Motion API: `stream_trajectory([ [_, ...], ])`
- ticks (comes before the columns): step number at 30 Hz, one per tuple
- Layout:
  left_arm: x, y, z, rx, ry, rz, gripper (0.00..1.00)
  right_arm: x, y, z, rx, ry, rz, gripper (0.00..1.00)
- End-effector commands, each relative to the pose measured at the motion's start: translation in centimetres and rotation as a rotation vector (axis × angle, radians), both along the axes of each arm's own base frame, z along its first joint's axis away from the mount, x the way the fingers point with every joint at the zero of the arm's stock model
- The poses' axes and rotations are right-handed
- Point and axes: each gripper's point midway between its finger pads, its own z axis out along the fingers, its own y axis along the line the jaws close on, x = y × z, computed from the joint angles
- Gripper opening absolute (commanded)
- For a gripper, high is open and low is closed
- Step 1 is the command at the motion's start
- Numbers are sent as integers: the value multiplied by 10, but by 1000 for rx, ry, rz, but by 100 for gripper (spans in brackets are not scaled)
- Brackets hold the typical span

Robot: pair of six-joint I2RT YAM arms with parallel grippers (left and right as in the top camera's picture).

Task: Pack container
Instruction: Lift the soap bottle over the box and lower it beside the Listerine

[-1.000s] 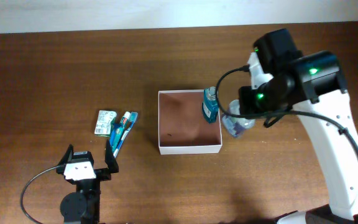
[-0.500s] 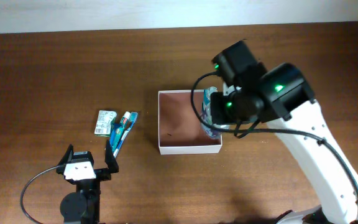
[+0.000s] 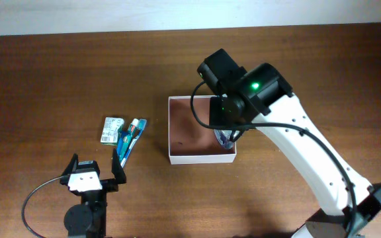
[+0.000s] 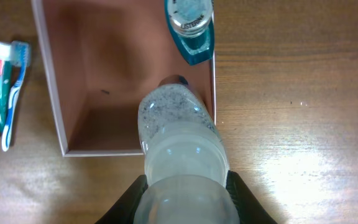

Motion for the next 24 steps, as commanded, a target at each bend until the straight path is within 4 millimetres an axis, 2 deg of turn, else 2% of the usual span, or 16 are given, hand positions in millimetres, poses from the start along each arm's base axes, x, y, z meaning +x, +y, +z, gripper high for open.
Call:
stream_trajectory([
  [1, 0, -2, -1, 11, -3, -11, 99, 10, -3, 2, -22, -44, -90, 27],
  [16, 0, -2, -1, 11, -3, -11, 99, 21, 2, -12, -28, -43, -131, 27],
  [24, 0, -2, -1, 11, -3, -11, 99, 22, 3, -38, -44, -22, -131, 27],
])
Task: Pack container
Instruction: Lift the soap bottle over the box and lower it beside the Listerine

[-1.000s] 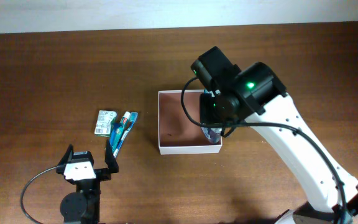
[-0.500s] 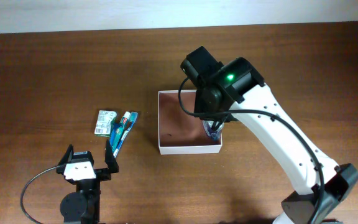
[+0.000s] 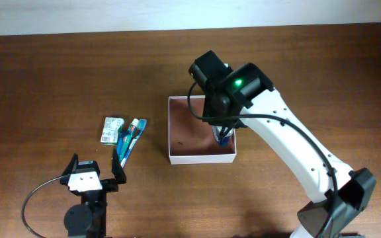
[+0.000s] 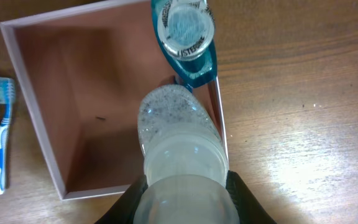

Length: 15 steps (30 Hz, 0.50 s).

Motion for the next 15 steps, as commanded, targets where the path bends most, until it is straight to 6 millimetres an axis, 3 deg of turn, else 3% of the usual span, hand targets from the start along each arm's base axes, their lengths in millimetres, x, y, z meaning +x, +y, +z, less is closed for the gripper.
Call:
stream_trajectory([
  [1, 0, -2, -1, 11, -2, -11, 99, 2, -3, -7, -26, -18, -13, 27],
  [15, 0, -2, -1, 11, -2, -11, 99, 2, -3, -39, -38, 0, -16, 27],
])
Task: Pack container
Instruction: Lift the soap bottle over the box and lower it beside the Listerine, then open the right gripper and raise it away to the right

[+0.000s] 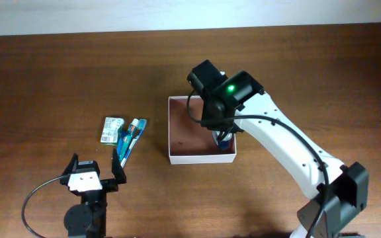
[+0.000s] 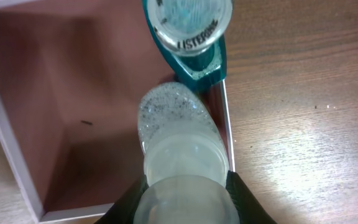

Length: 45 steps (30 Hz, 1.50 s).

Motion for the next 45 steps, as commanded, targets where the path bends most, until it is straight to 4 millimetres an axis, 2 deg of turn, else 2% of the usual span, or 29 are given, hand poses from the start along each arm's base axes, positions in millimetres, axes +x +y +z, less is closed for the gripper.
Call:
stream_trajectory([
  [1, 0, -2, -1, 11, -3, -11, 99, 2, -3, -8, -22, -25, -15, 27],
  [5, 0, -2, -1, 11, -3, -11, 99, 2, -3, -18, -24, -23, -15, 27],
  [21, 0, -2, -1, 11, -3, -11, 99, -3, -11, -18, -61, -4, -13, 28],
  [22, 0, -2, -1, 11, -3, -11, 99, -3, -11, -18, -61, -3, -13, 32],
  [23, 0, -2, -1, 11, -3, -11, 99, -4, -11, -19, -63, 0, -13, 41],
  [33, 0, -2, -1, 11, -3, -11, 99, -5, -12, -18, -71, 8, 9, 45],
  [35, 0, -2, -1, 11, -3, -11, 99, -4, -5, -9, -29, 10, 76, 45],
  [37, 0, -2, -1, 11, -3, -11, 99, 0, 6, 12, 46, -17, 139, 45],
  [40, 0, -2, -1, 11, -3, -11, 99, 7, 7, 49, 87, -95, 169, 45],
  [43, 0, -2, -1, 11, -3, -11, 99, 9, -1, 85, 99, -173, 184, 45],
  [45, 0, -2, -1, 11, -3, -11, 99, 8, -17, 108, 79, -221, 172, 46],
])
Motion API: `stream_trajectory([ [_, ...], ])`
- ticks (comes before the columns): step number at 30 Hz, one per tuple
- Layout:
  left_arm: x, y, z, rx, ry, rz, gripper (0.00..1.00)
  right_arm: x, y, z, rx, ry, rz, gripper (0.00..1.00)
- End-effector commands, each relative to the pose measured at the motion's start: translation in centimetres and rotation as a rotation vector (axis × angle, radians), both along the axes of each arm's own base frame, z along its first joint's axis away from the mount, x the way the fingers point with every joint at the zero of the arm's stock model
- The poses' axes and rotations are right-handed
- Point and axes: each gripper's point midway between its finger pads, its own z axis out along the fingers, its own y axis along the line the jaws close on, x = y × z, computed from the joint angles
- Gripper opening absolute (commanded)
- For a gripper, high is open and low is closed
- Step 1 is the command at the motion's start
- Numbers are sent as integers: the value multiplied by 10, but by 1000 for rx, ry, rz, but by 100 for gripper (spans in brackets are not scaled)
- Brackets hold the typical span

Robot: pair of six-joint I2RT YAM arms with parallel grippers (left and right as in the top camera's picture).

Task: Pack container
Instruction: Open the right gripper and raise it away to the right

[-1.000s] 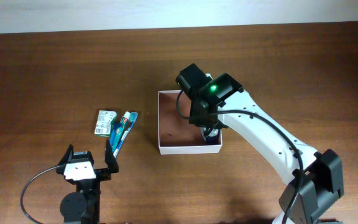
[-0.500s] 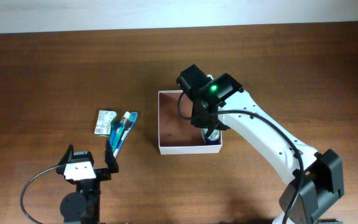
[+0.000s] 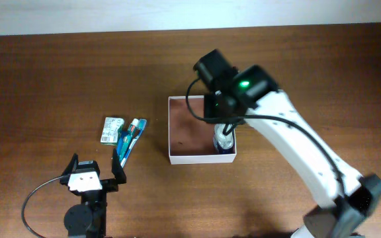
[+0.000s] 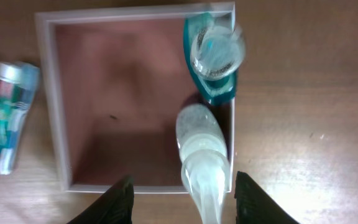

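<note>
The container is a white box with a brown floor (image 3: pixel 170 132) (image 4: pixel 50 106). A teal mouthwash bottle (image 4: pixel 213 65) stands in its far right corner. A clear bottle with a speckled body (image 4: pixel 199 140) (image 3: pixel 224 141) stands right beside it, in the near right corner. My right gripper (image 4: pixel 184 200) hangs open above that bottle, its fingers wide on either side and not touching it; the view is blurred. Toothbrushes and toothpaste (image 3: pixel 129 137) (image 4: pixel 5 109) lie left of the box. My left gripper (image 3: pixel 96 165) rests open near the front left.
A small green and white packet (image 3: pixel 113 129) lies beside the toothbrushes. The left half of the box floor (image 4: pixel 123 106) is bare. My right arm (image 3: pixel 290 142) reaches over the table's right side to the box.
My right gripper was shut on the clear bottle low in the box; now it is open and higher. The bottle stands free beside the mouthwash. The left arm is unchanged.
My right gripper held the clear bottle over the box's near right corner, by the mouthwash bottle. In the two later moments the box and mouthwash loomed larger, the bottle lower inside. Now the bottle stands released in the box and the gripper is open above it.
</note>
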Motion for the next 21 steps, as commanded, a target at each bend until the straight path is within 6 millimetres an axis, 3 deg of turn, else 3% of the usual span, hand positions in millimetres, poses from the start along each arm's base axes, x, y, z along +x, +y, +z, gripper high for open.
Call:
stream_trajectory([
  [1, 0, -2, -1, 11, -3, -11, 99, 0, -26, 62, 11, -150, 8, 47],
  [4, 0, -2, -1, 11, -3, -11, 99, -5, -64, 85, -46, -201, -42, 49],
  [5, 0, -2, -1, 11, -3, -11, 99, -9, -85, 92, -77, -217, -74, 49],
  [10, 0, -2, -1, 11, -3, -11, 99, -24, -141, 102, -158, -198, -151, 52],
  [13, 0, -2, -1, 11, -3, -11, 99, -33, -175, 98, -200, -142, -212, 66],
  [14, 0, -2, -1, 11, -3, -11, 99, -36, -181, 97, -206, -128, -229, 77],
  [15, 0, -2, -1, 11, -3, -11, 99, -38, -190, 95, -213, -108, -258, 98],
  [21, 0, -2, -1, 11, -3, -11, 99, -36, -210, 92, -219, -91, -325, 98],
])
